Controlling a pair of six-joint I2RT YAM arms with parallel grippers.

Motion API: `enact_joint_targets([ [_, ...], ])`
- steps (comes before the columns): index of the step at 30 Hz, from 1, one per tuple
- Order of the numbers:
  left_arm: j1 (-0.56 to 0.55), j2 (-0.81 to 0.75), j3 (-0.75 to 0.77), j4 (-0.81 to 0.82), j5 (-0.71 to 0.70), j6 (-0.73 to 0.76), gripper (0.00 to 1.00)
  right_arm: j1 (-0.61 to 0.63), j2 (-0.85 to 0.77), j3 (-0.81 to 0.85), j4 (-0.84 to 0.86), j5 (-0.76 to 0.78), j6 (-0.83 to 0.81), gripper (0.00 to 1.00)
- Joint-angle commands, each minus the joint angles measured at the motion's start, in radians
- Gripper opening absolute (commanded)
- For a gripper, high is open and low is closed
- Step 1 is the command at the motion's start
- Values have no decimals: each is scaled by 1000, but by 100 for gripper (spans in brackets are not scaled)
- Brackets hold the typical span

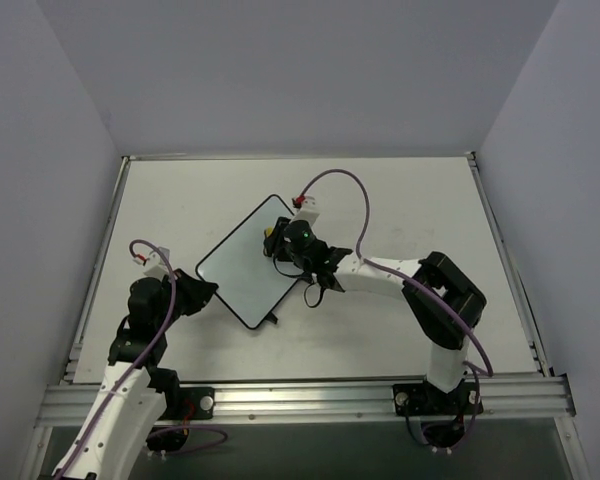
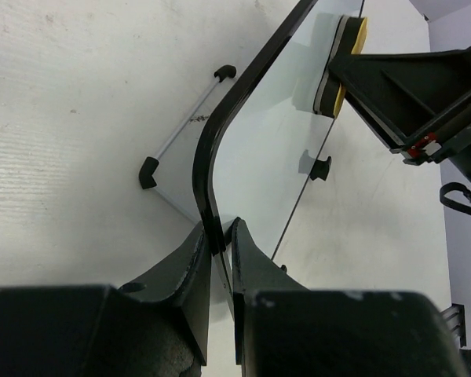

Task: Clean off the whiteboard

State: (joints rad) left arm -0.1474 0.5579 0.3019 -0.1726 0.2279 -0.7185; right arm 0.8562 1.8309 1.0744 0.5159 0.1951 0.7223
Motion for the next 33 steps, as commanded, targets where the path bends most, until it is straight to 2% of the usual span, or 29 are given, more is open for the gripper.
enact_joint_targets([
  [1, -15, 10, 16, -24, 11, 45, 2, 127, 88, 96, -111, -42, -26, 0],
  [5, -18, 13, 16, -22, 7, 45, 2, 197, 152, 203, -145, -42, -29, 0],
  [12, -21, 16, 17, -22, 5, 45, 2, 211, 192, 202, -139, -60, -15, 0],
  [16, -23, 14, 17, -22, 5, 47, 2, 141, 163, 99, -71, -115, 22, 0],
  [22, -26, 22, 19, -21, 4, 47, 2, 20, 84, -42, -27, -111, 25, 0],
  [33, -31, 43, 23, -18, -7, 47, 2, -163, 51, -250, 88, -178, 66, 0],
])
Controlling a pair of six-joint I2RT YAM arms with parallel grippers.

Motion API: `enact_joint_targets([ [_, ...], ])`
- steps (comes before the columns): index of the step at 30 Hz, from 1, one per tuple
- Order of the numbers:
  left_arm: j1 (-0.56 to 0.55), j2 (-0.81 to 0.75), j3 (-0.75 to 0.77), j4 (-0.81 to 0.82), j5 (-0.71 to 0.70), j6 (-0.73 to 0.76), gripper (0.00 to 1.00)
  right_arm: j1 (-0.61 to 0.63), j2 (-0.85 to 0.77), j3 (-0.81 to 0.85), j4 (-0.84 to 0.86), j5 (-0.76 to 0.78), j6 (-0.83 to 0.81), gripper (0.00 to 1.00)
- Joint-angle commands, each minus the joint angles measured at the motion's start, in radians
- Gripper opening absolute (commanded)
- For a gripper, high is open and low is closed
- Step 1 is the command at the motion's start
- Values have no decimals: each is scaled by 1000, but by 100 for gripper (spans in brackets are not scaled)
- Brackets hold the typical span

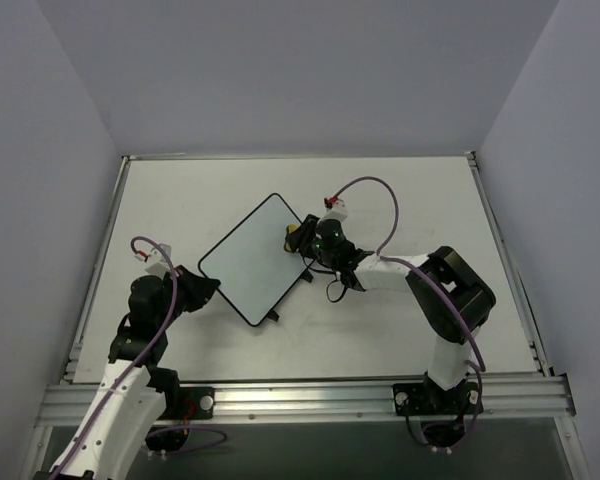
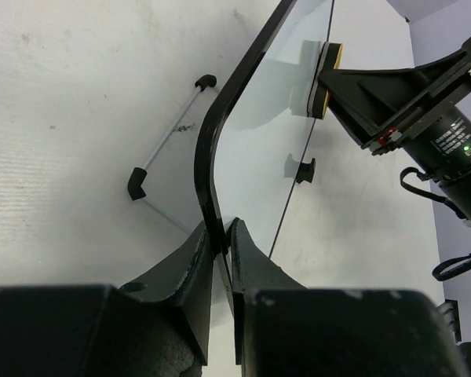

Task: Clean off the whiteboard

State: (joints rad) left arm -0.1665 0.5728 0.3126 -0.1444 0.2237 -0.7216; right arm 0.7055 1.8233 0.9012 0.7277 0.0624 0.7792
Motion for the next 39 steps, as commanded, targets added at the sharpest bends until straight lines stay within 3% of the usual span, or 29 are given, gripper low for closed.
enact_joint_targets([
  [1, -11, 32, 14, -46, -3, 48, 2, -21, 59, -87, -113, -50, 14, 0],
  [11, -14, 45, 20, -86, -30, 27, 2, -58, 44, -183, -65, -53, 38, 0],
  [19, -14, 27, 8, -234, -72, -44, 2, -41, -10, -176, -80, -53, 26, 0],
  [27, -50, 88, 14, -340, -135, -85, 2, 20, -10, -88, -112, -45, 9, 0],
  [39, -249, 231, 100, -403, -363, -157, 2, 132, 50, 163, -221, -26, -23, 0],
])
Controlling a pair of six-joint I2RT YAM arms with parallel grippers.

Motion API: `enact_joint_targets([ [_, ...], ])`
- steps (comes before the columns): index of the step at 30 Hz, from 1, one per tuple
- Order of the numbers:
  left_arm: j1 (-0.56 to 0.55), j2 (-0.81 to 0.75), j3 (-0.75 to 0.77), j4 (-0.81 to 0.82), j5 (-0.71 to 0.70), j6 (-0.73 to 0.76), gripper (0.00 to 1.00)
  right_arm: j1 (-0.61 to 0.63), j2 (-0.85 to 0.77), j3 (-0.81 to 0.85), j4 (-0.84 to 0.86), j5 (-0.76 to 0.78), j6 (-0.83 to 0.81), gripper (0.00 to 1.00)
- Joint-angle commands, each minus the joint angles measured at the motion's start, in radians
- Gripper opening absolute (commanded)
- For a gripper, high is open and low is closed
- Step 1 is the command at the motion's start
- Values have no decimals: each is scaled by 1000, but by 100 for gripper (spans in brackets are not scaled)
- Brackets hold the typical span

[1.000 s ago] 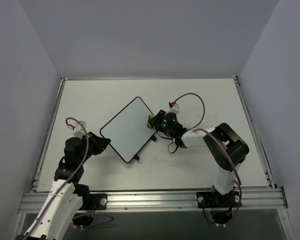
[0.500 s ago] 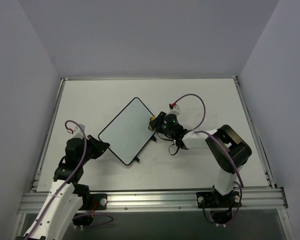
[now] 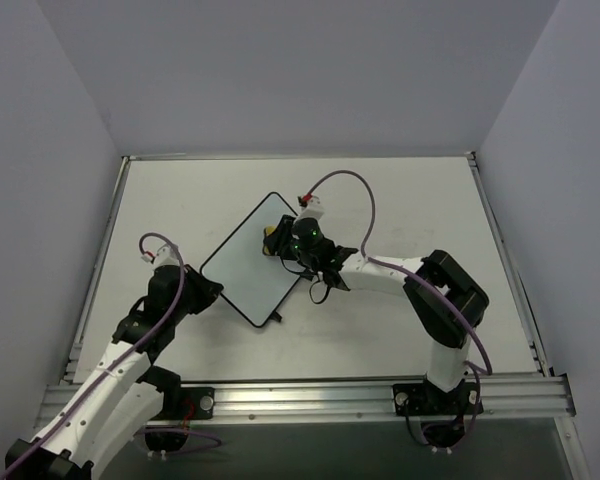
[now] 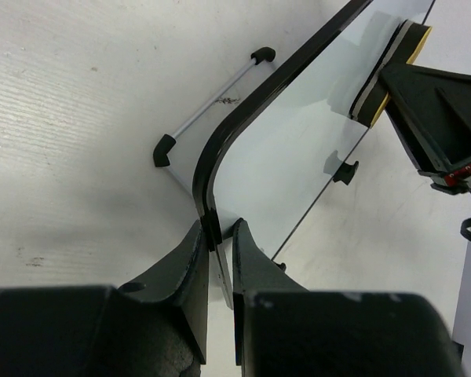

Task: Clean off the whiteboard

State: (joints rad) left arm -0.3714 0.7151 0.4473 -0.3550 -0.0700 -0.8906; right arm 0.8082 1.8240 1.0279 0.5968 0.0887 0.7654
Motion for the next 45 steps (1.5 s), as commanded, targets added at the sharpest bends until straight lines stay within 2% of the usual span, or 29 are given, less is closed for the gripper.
enact_joint_targets([
  [1, -46, 101, -33, -193, -73, 12, 2, 28, 49, 35, -89, -52, -6, 0],
  [9, -55, 104, -32, -188, -86, 9, 2, -79, 34, -110, -3, -79, 46, 0],
  [17, -58, 118, -30, -183, -88, 10, 2, -185, 43, -267, 113, -179, 87, 0],
  [21, -60, 130, -27, -180, -90, 12, 2, -202, 24, -307, 116, -188, 78, 0],
  [26, -63, 132, -25, -179, -93, 12, 2, -201, 9, -246, 77, -196, 55, 0],
  [32, -66, 135, -25, -179, -96, 13, 2, -144, 37, -14, -67, -179, 18, 0],
  [36, -70, 133, -25, -177, -99, 12, 2, -109, 76, 84, -106, -175, 17, 0],
  [41, -75, 135, -25, -179, -102, 10, 2, -110, 101, 97, -101, -181, 34, 0],
  [45, -74, 133, -25, -179, -103, 10, 2, -141, 90, 17, -59, -191, 55, 0],
])
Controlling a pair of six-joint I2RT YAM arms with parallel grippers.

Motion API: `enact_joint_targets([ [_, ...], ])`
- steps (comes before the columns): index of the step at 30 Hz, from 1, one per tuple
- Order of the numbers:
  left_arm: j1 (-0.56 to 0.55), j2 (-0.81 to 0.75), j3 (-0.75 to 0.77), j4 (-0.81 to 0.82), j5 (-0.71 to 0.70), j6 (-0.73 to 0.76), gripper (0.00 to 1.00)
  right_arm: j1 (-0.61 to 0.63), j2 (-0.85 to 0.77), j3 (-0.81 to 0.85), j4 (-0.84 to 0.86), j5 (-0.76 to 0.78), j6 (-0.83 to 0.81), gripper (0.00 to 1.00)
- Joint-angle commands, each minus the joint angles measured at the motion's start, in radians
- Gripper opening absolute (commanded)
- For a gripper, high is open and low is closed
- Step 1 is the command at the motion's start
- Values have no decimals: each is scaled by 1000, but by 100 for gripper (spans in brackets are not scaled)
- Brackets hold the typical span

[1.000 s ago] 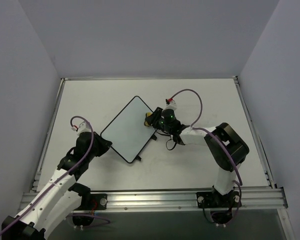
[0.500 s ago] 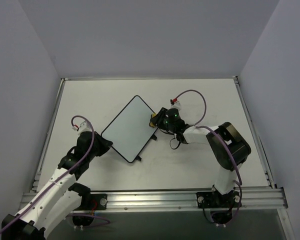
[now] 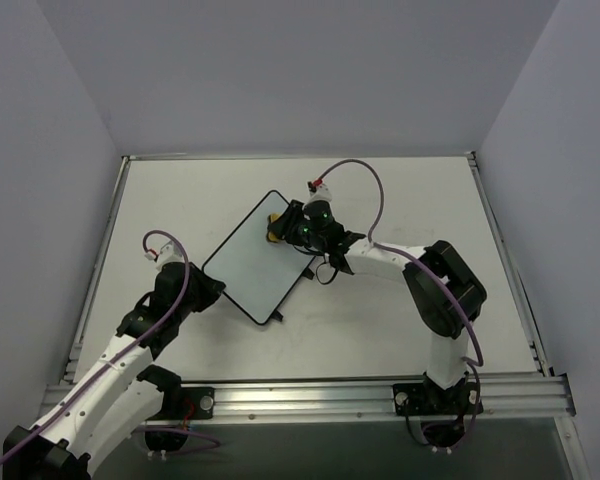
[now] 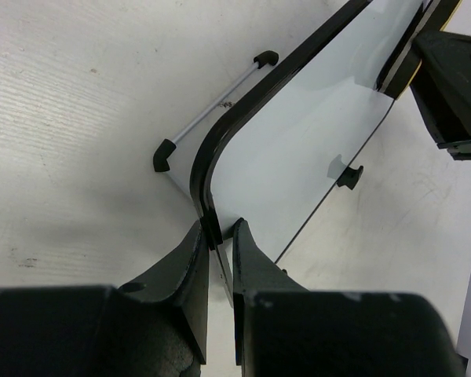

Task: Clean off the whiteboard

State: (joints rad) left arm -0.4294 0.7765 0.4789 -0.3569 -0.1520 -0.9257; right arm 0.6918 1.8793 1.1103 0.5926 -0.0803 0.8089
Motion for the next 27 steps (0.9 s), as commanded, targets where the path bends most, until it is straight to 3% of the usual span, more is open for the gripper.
enact_joint_targets([
  [1, -17, 72, -57, -177, -20, 45, 2, -32, 31, -111, -39, -27, 25, 0],
  [8, -19, 66, -59, -178, -20, 45, 2, -103, 3, -338, 120, -73, 72, 0],
  [14, -20, 64, -59, -182, -21, 45, 2, -115, -25, -426, 154, -73, 72, 0],
  [21, -22, 63, -57, -182, -21, 44, 2, -95, -23, -299, 66, -84, 41, 0],
  [27, -23, 69, -56, -183, -26, 45, 2, -46, 24, -54, -79, -78, -2, 0],
])
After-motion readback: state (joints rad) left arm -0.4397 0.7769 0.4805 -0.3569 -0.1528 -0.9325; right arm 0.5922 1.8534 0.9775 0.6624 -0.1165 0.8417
